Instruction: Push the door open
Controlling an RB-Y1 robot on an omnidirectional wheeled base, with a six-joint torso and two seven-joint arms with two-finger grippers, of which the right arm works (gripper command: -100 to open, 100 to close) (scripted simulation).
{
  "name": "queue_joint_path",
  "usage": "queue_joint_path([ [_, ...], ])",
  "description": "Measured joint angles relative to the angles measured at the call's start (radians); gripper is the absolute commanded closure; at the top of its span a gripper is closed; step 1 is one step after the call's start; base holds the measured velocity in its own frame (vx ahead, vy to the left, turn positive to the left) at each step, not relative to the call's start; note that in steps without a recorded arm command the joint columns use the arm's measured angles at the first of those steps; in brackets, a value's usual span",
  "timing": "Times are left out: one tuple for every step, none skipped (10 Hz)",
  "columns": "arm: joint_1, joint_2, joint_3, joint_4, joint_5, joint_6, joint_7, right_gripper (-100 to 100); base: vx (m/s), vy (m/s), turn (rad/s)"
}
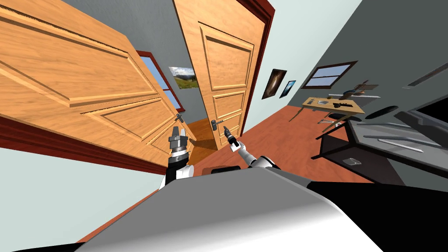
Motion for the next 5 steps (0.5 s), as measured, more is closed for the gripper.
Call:
queue_joint_path([
  [-0.016,0.001,0.005,0.026,-0.002,0.0,-0.006,-100,0.066,-0.034,0.052],
  [-0.039,0.006,0.007,0.062,-0.004,-0.002,-0.01,-100,0.064,-0.031,0.051],
  [-0.058,0.012,0.009,0.092,-0.005,-0.004,-0.013,-100,0.088,-0.047,0.078],
  [-0.072,0.016,0.015,0.111,-0.007,0.004,-0.018,-100,0.09,-0.057,0.051],
  [-0.087,0.021,0.019,0.133,-0.008,0.009,-0.021,-100,0.064,-0.045,0.026],
])
